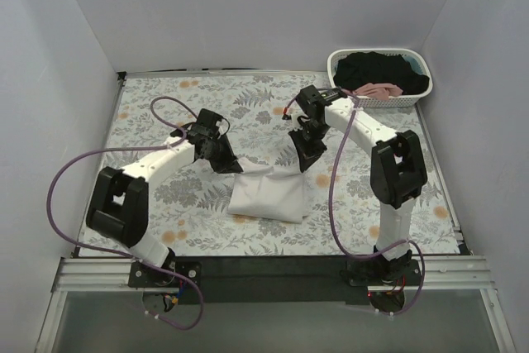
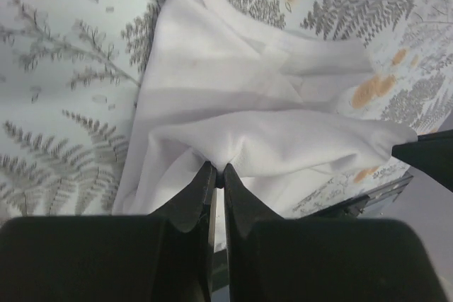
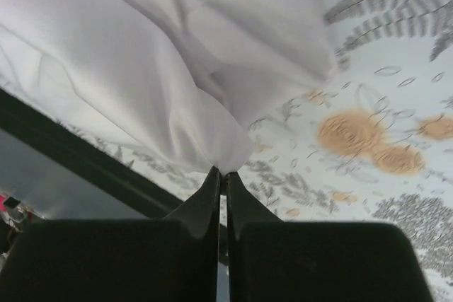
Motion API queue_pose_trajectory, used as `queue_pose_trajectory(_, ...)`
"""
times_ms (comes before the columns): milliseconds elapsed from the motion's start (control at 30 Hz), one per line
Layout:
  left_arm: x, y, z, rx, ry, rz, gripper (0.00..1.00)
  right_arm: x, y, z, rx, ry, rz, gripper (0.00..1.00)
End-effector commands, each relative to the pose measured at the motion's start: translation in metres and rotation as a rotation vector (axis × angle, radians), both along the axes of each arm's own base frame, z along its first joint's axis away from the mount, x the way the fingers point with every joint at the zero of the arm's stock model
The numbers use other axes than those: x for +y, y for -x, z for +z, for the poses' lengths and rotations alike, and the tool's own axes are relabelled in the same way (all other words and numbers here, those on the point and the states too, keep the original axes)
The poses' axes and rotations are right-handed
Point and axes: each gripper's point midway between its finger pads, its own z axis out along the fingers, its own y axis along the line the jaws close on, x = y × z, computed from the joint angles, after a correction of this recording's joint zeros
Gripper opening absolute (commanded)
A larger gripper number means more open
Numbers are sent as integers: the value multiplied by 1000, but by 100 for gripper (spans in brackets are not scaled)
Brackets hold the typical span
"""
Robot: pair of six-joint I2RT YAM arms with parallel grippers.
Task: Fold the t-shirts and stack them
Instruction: Fold the tshirt
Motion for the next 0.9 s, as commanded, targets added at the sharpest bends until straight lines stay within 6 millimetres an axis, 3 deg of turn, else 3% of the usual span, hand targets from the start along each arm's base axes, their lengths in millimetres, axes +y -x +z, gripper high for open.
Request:
queue_pose_trajectory(0,-16,-53,16,-159,42,-55,0,-1,-42,-16,-53,-62,-43,1)
queue_pose_trajectory(67,-17,-63,-3,-130,30,-56,0,-4,-48,-32,-39,-54,-64,1)
queue_pose_trajectory(233,-18,-78,-15,-137,13,-48,0,-12,-60,-46,-59,-75,-103,1)
queue_pose_trajectory(533,-9,-73,-46,-107,-40,-36,3,-19,-37,-69,-7,-76,-170,1)
queue_pose_trajectory(600,-4,-73,-40,-130,-55,-20,8,-18,-42,-57,-45,-92,-201,6)
queue_pose_trajectory(667,2,-77,-29,-171,-76,3,21,-17,-49,-36,-108,-112,-218,14)
queue_pose_trajectory(700,3,-79,-13,-215,-69,14,26,-16,-54,-25,-137,-121,-237,23)
queue_pose_trajectory(733,4,-80,-5,-236,-68,19,38,-17,-57,-16,-166,-127,-248,26)
queue_pose_trajectory(800,7,-77,10,-279,-64,27,51,-19,-61,9,-254,-149,-266,34)
queue_pose_trajectory(833,7,-74,28,-325,-48,31,53,-19,-63,13,-285,-169,-271,36)
queue_pose_trajectory(867,8,-71,33,-346,-49,28,58,-18,-59,27,-322,-209,-269,38)
